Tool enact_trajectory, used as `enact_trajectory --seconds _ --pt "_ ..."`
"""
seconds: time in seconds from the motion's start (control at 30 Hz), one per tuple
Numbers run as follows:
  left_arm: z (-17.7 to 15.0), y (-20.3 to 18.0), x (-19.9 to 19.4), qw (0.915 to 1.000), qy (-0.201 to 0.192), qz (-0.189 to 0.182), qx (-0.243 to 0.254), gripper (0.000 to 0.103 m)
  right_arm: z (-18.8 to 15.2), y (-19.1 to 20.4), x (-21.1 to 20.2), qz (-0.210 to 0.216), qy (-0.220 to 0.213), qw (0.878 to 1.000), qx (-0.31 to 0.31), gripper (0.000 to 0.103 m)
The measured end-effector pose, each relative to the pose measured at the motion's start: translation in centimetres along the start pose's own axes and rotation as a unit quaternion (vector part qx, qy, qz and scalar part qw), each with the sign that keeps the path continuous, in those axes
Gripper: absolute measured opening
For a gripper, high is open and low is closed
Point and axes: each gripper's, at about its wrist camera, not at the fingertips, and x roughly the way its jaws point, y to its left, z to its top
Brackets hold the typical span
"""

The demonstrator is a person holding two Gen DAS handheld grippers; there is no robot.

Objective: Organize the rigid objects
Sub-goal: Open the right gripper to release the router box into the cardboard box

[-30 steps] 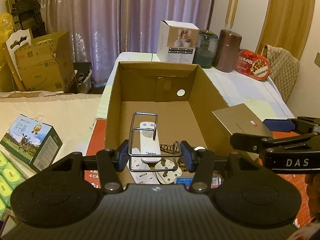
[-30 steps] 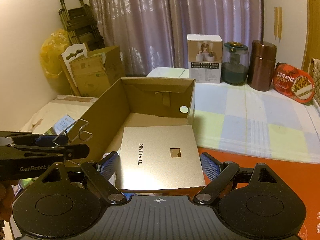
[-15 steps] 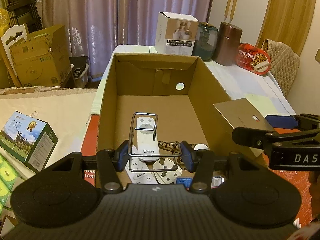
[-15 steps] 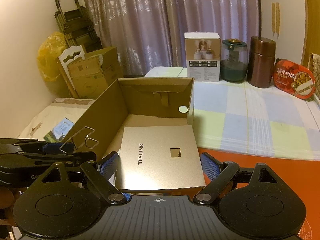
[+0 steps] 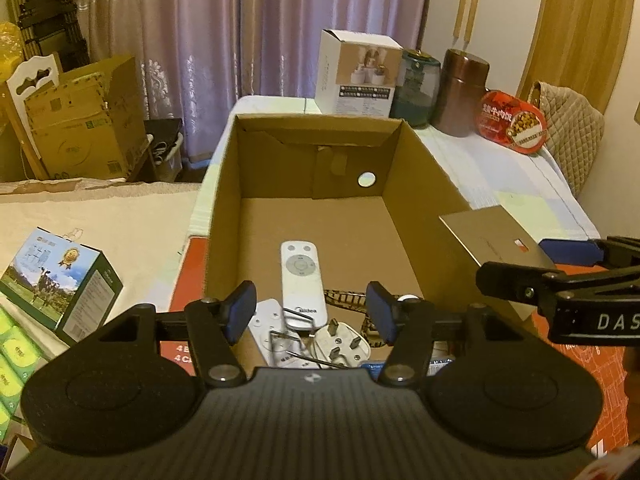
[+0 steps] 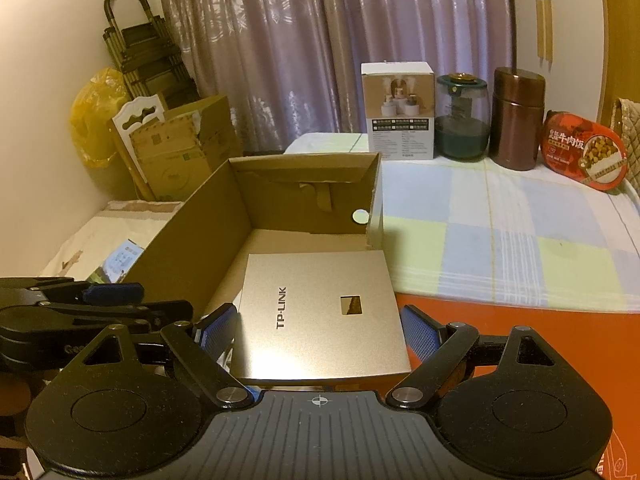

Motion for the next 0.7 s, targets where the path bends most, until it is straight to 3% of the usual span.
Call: enact_trajectory --seconds 0.7 --pt "-0.5 0.8 -2.1 0.9999 -0.004 0.010 -0.005 0.056 -0.3 1.1 0.0 0.011 0.007 1.000 0.000 0.085"
